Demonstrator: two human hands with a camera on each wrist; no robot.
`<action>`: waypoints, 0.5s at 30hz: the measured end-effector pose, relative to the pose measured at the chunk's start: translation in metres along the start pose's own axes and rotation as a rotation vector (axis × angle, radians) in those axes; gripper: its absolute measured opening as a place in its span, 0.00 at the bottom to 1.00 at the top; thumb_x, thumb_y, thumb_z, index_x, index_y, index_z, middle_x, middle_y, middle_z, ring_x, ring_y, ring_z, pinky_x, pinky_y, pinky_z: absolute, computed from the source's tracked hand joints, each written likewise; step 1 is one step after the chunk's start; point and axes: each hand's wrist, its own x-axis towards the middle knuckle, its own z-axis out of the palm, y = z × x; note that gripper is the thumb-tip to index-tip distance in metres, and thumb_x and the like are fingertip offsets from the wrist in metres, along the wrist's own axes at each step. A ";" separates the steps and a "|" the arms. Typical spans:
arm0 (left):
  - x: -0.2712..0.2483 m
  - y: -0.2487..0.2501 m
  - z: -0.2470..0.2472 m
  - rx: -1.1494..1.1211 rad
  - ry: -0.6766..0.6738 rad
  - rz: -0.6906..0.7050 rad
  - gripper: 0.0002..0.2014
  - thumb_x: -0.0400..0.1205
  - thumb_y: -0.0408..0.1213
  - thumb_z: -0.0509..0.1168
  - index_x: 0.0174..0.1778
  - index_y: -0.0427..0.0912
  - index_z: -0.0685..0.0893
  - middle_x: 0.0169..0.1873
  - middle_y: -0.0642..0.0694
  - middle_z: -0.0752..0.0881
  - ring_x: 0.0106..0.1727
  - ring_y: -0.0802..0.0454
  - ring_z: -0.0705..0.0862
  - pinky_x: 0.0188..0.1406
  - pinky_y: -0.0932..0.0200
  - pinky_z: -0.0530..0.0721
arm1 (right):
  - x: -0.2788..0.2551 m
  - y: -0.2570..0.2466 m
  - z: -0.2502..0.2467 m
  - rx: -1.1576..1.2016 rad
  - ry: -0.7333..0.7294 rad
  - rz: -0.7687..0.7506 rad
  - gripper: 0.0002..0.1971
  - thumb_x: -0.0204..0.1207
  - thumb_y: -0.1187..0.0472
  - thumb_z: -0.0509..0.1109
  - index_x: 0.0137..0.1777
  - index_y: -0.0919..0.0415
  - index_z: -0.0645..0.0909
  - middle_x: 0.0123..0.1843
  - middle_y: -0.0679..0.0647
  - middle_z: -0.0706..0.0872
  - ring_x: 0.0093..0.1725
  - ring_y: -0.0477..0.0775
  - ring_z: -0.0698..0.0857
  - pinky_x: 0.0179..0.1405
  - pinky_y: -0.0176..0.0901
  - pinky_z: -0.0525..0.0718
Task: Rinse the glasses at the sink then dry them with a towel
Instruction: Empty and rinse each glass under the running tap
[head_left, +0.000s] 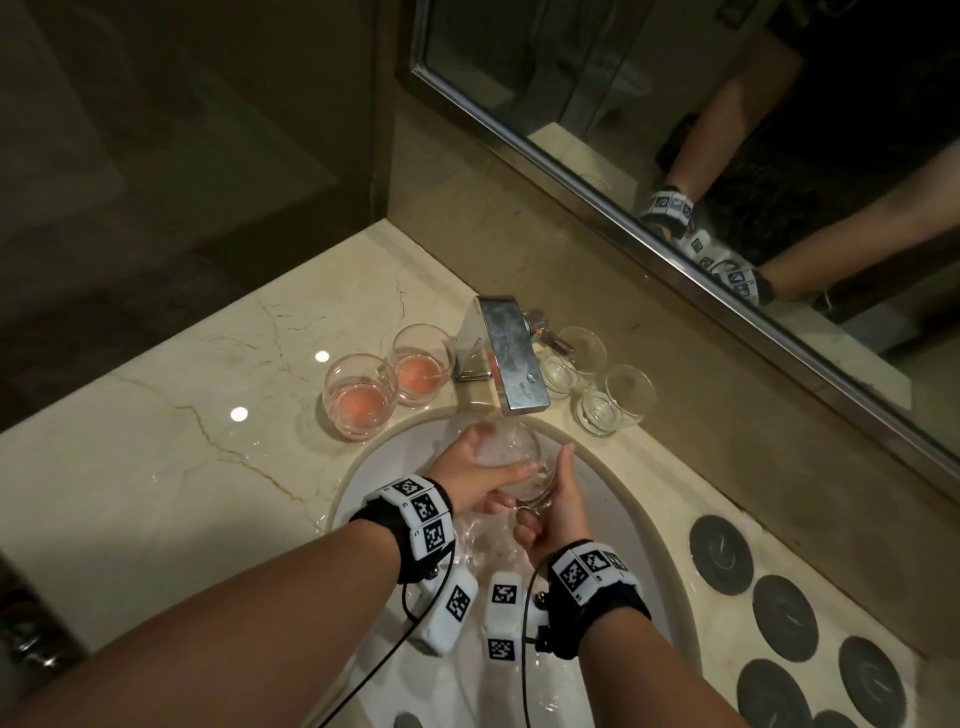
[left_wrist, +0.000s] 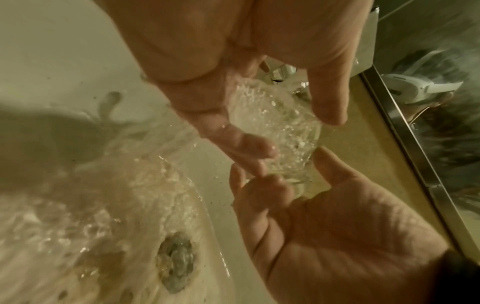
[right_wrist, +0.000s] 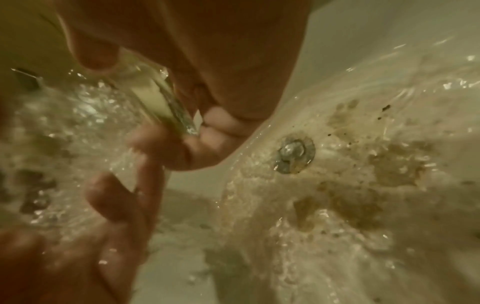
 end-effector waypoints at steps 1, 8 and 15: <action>0.000 0.001 0.000 0.005 0.000 0.007 0.35 0.67 0.42 0.81 0.66 0.54 0.71 0.58 0.43 0.84 0.39 0.44 0.87 0.32 0.59 0.86 | -0.003 -0.001 0.000 -0.017 -0.013 -0.002 0.37 0.68 0.24 0.61 0.57 0.57 0.86 0.28 0.51 0.80 0.17 0.44 0.70 0.13 0.32 0.68; 0.003 -0.001 0.000 -0.014 -0.006 -0.019 0.42 0.67 0.43 0.81 0.74 0.52 0.67 0.64 0.39 0.82 0.34 0.49 0.88 0.30 0.61 0.86 | 0.000 -0.001 -0.006 -0.015 -0.032 0.009 0.42 0.64 0.26 0.67 0.67 0.61 0.81 0.25 0.50 0.77 0.17 0.44 0.67 0.15 0.34 0.71; 0.001 0.004 0.001 -0.043 0.000 -0.030 0.39 0.66 0.42 0.80 0.71 0.48 0.70 0.56 0.35 0.87 0.33 0.47 0.88 0.30 0.61 0.87 | -0.005 -0.007 0.001 0.100 -0.058 0.049 0.37 0.64 0.38 0.73 0.70 0.59 0.76 0.34 0.57 0.84 0.19 0.47 0.75 0.17 0.36 0.80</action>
